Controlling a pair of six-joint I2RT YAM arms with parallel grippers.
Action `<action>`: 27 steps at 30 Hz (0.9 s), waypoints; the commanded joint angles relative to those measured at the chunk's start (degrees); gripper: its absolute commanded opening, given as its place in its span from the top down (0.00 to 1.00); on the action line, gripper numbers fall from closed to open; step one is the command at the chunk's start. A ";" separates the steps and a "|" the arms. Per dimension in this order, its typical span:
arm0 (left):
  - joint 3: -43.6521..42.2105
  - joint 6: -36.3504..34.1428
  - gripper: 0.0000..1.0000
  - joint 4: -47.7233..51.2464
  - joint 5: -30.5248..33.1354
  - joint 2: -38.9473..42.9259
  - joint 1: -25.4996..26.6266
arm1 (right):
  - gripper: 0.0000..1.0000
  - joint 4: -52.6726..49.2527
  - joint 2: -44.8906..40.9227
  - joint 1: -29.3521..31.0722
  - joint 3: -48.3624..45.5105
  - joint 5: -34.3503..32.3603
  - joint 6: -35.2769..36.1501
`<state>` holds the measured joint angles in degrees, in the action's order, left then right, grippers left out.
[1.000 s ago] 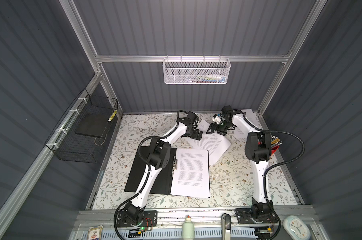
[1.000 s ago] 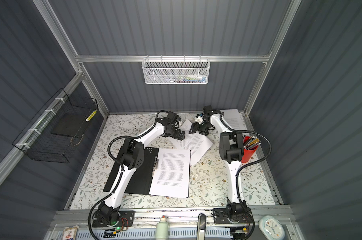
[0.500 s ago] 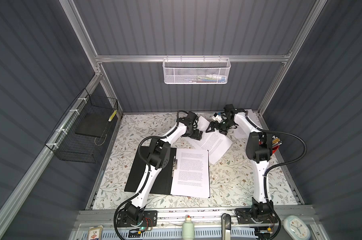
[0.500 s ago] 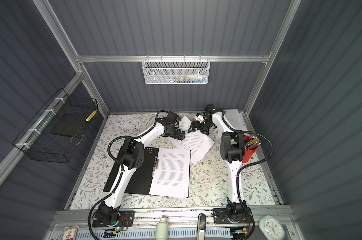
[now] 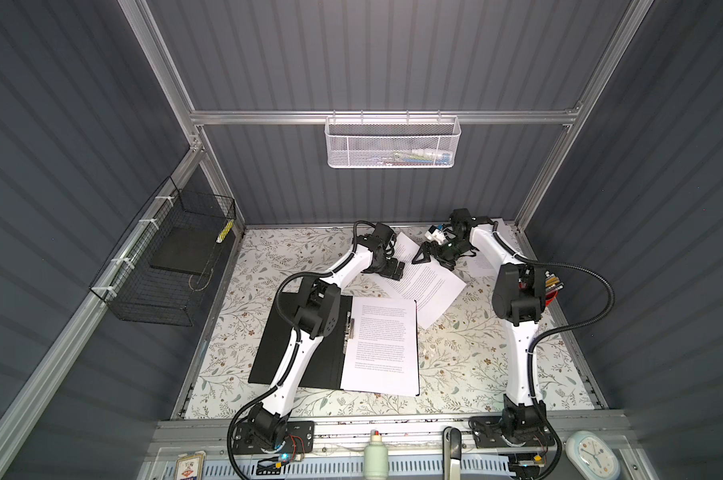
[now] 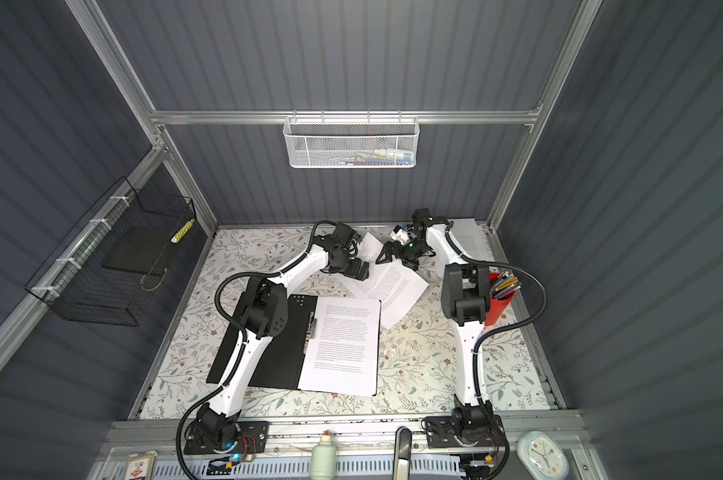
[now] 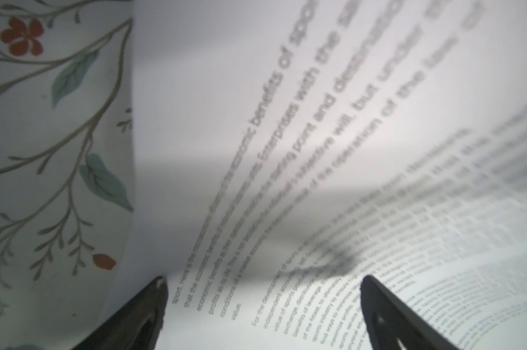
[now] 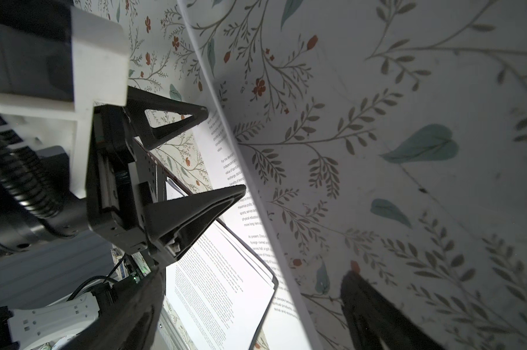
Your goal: Put the files into the folder
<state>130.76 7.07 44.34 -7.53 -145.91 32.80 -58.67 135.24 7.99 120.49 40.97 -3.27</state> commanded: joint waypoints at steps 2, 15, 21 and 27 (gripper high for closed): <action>-2.08 1.69 0.00 8.73 -2.92 -6.05 -0.14 | 0.12 -2.39 -1.77 -0.61 2.59 -0.63 1.47; -2.79 1.72 0.00 8.19 -3.32 -5.61 -0.28 | 0.25 -2.48 0.81 0.01 2.45 -3.70 0.94; -3.13 1.79 0.00 8.03 -3.55 -5.51 -0.36 | 0.42 -1.71 0.46 -0.07 2.81 -7.89 0.03; -1.13 2.28 0.00 9.02 -4.24 -4.50 -0.47 | 0.78 -1.59 0.61 -0.08 2.97 -9.33 -0.66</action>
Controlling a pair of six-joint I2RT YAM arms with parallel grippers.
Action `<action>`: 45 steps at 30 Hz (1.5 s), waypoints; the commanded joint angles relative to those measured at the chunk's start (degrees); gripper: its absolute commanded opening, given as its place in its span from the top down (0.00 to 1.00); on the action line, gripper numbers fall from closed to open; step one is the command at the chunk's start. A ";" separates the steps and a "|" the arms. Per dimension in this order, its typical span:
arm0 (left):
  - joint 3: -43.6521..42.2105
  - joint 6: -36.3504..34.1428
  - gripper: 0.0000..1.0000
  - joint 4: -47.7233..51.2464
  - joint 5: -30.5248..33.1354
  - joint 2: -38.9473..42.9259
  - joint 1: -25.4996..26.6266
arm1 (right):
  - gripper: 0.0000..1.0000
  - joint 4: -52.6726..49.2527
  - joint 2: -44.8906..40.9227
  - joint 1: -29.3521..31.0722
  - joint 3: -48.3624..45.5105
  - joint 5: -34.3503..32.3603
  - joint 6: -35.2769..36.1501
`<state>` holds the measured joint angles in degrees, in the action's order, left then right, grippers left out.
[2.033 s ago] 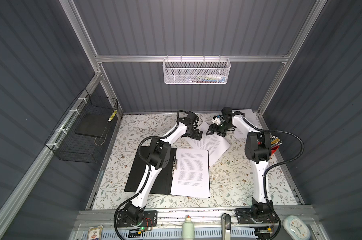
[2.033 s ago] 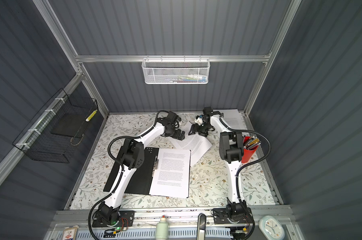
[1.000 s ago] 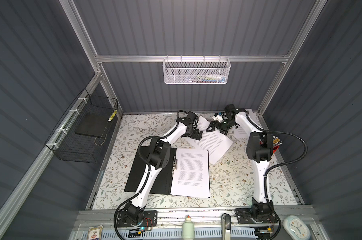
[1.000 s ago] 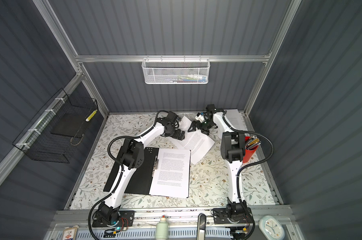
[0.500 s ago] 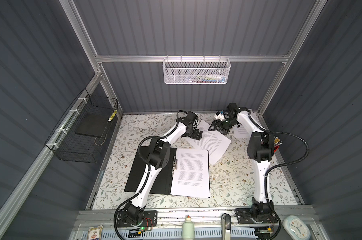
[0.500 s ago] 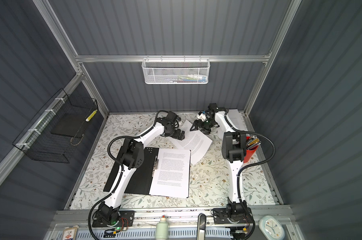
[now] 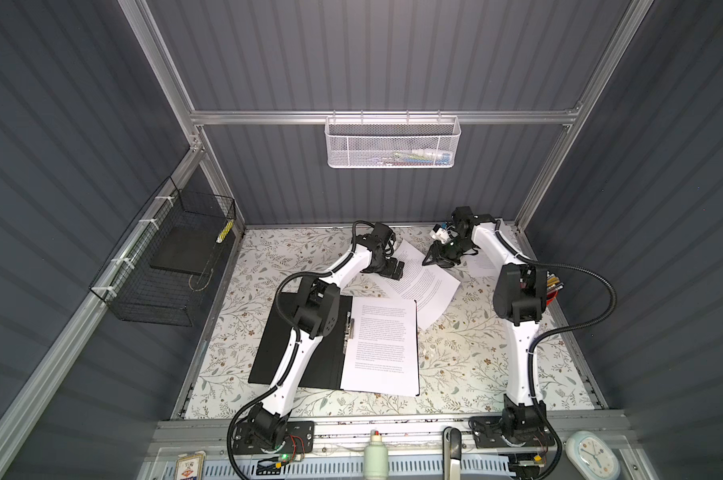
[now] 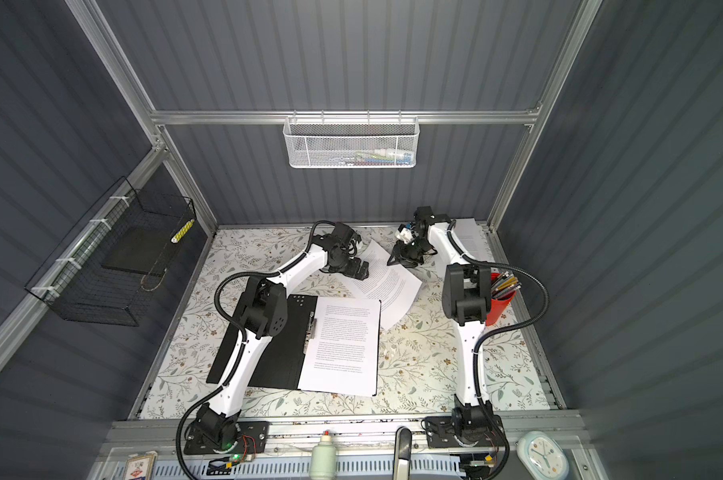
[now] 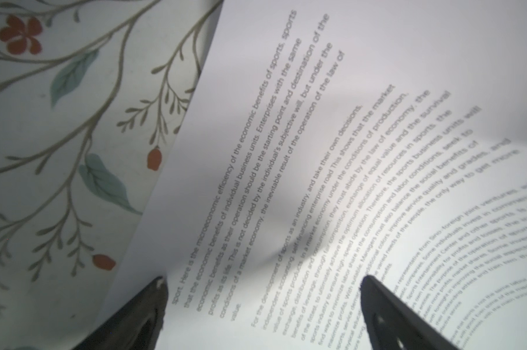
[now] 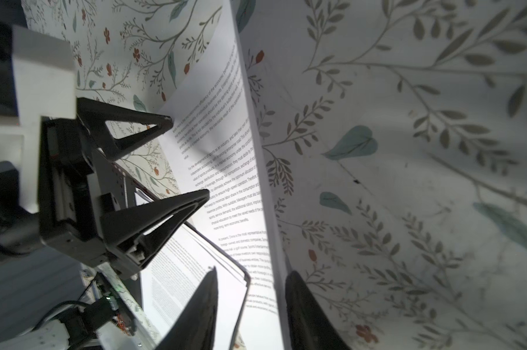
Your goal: Put the files into the folder
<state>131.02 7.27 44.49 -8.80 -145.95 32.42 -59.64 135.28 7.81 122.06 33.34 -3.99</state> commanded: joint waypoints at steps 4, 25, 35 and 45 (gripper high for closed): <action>3.93 3.29 0.00 8.58 -5.52 -1.51 0.00 | 0.98 0.28 -1.50 0.10 1.36 -3.39 -1.86; -47.38 12.26 0.00 -14.43 11.83 59.40 -0.26 | 1.00 15.53 -40.81 15.28 -20.13 -22.61 -25.09; -63.40 10.83 0.00 -10.99 17.41 70.98 -0.37 | 1.00 29.53 -55.67 18.26 -43.63 -20.25 -34.95; -62.85 10.23 0.00 -8.80 16.17 67.47 -0.41 | 1.00 49.58 -64.25 18.53 -79.09 -25.50 -48.88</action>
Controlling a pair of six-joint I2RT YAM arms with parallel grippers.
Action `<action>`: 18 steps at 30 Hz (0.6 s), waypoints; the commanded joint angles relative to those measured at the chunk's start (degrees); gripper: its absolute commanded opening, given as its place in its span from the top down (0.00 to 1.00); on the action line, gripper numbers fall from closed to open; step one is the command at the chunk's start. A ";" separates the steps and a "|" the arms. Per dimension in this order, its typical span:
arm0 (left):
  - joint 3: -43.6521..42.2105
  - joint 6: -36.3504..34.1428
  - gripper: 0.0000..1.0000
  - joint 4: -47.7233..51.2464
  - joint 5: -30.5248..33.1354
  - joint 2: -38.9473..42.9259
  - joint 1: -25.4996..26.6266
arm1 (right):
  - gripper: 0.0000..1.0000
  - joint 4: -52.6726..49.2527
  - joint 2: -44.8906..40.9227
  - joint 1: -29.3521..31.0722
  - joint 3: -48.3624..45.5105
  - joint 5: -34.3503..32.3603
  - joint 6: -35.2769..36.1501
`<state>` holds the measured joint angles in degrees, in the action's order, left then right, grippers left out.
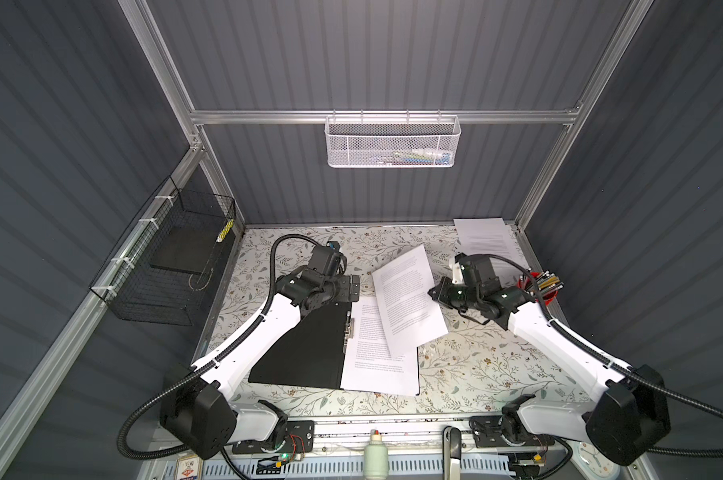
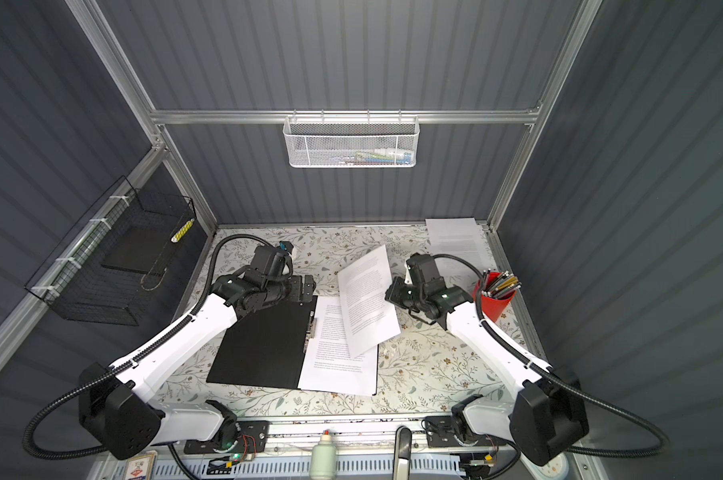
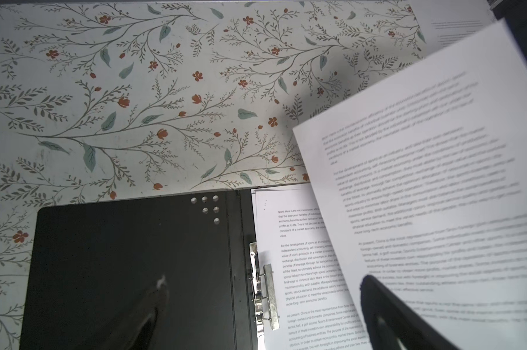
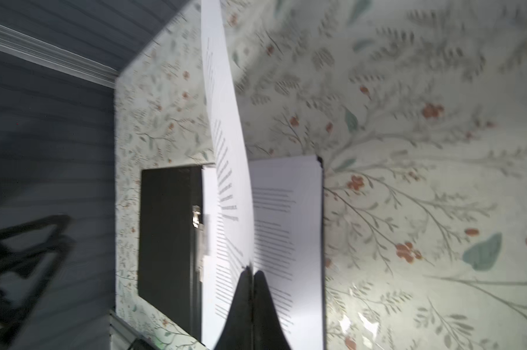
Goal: Put the files into the folder
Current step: 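Carry the held sheet toward the open black folder with the right gripper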
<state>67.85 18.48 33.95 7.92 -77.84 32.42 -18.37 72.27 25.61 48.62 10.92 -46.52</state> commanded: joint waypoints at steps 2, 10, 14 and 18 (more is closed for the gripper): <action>0.16 -0.81 0.00 1.91 -1.26 -1.07 -0.43 | 1.00 9.95 -0.75 3.18 -8.92 -6.07 -8.90; -0.35 -0.12 0.00 2.26 -2.38 -1.06 -0.39 | 1.00 15.47 0.02 12.32 -15.22 -14.93 -17.57; -0.61 0.28 0.00 2.64 -3.44 -1.08 -0.39 | 1.00 16.25 2.13 14.99 -15.11 -16.05 -20.06; -0.93 0.58 0.00 3.70 -2.96 -1.01 -0.43 | 1.00 17.49 3.43 18.25 -15.56 -18.39 -23.34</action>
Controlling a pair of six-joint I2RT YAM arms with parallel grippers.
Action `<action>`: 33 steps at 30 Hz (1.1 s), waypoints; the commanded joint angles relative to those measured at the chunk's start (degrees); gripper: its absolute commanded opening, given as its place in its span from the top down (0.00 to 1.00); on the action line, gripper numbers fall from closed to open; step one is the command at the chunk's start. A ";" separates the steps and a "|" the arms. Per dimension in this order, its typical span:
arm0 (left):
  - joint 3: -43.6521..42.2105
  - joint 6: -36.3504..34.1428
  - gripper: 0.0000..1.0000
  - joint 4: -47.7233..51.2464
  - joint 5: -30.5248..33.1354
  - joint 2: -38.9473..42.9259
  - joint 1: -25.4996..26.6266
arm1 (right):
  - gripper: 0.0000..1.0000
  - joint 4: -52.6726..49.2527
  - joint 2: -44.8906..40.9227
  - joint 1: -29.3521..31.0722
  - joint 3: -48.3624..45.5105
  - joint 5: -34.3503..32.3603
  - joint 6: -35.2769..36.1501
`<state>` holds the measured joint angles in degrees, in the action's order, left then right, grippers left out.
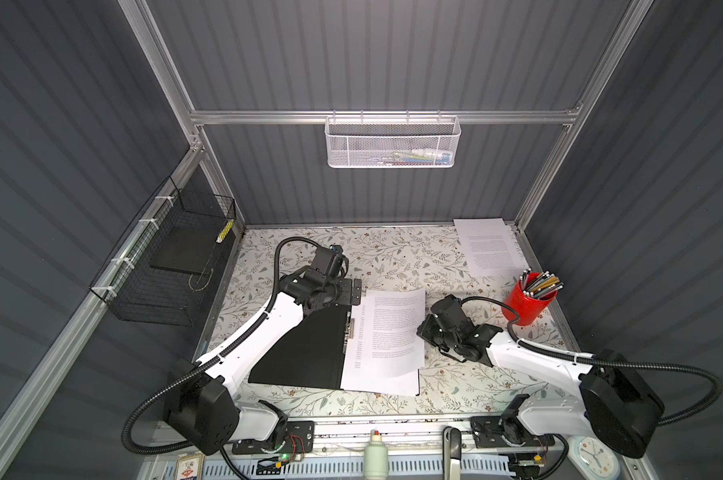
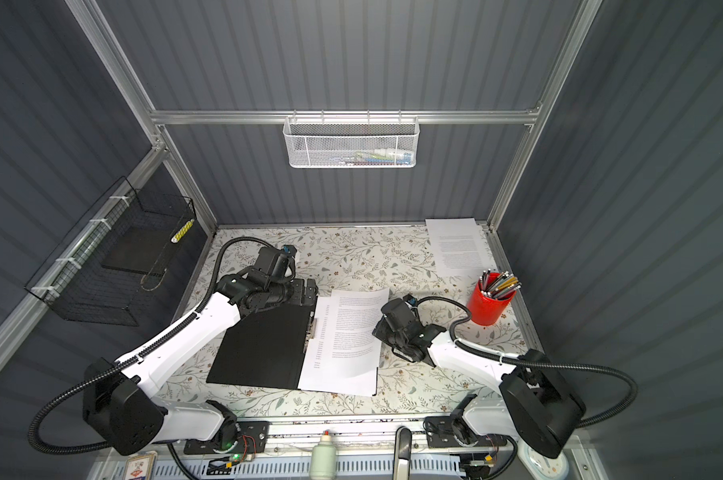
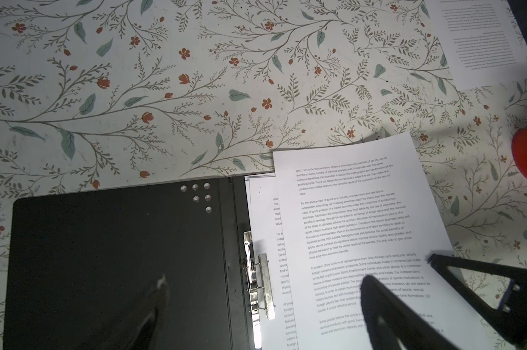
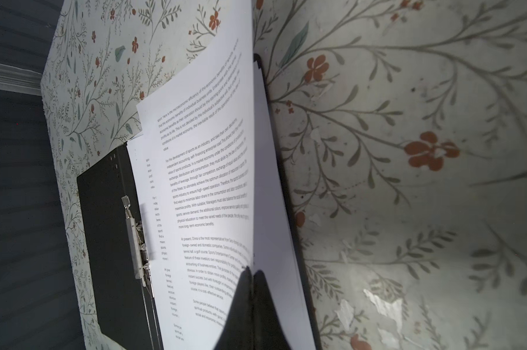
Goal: Put the files into the folder
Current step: 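Carry the held sheet toward the open black folder with the right gripper, then lower the sheet onto the folder papers with the right gripper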
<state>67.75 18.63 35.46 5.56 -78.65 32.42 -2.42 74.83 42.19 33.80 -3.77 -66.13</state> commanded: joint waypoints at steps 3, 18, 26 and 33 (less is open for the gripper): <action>-1.71 0.44 0.00 1.90 -0.49 0.35 -0.43 | 1.00 1.92 2.01 2.84 -0.33 -3.82 -4.37; -1.70 0.44 0.00 1.80 -1.96 -0.15 -0.37 | 1.00 2.42 3.83 7.24 -0.57 -5.62 -8.35; -1.47 0.45 0.00 1.85 -2.49 -0.36 -0.37 | 1.00 2.66 4.24 7.98 -1.19 -5.74 -9.62; -1.43 0.44 0.00 2.02 -2.57 -0.53 -0.41 | 1.00 2.92 4.89 8.76 -1.33 -5.48 -10.49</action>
<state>66.50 18.70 36.25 3.88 -78.65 32.42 0.54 79.18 50.39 33.10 -7.97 -75.70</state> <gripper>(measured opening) 0.997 0.043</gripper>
